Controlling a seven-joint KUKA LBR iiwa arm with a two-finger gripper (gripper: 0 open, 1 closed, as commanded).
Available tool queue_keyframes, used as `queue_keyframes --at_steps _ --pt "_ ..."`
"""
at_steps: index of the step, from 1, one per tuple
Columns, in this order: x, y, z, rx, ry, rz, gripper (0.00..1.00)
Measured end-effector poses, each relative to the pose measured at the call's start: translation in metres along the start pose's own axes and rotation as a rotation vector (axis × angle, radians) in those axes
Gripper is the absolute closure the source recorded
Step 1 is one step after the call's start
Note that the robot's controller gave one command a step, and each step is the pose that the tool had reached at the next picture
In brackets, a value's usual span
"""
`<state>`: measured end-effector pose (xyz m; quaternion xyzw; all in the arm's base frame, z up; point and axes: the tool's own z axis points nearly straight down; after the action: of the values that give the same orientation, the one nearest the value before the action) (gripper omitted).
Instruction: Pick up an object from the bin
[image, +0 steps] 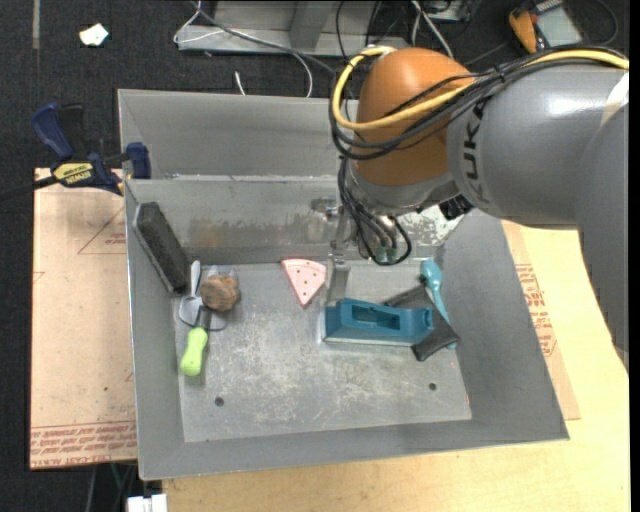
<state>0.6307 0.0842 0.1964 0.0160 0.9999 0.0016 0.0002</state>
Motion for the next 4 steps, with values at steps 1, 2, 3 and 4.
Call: queue_keyframes --at_steps 1,2,3,4 --pt "0.023 -0.021 0.016 0.002 -0.002 0.113 0.00" --pt "0.042 -0.055 0.059 -0.002 -0.007 0.118 0.00" --pt "0.055 -0.095 0.101 -0.004 -0.007 0.280 0.00" --pt "0.020 -0.161 0.105 0.001 -0.009 0.008 1.00"
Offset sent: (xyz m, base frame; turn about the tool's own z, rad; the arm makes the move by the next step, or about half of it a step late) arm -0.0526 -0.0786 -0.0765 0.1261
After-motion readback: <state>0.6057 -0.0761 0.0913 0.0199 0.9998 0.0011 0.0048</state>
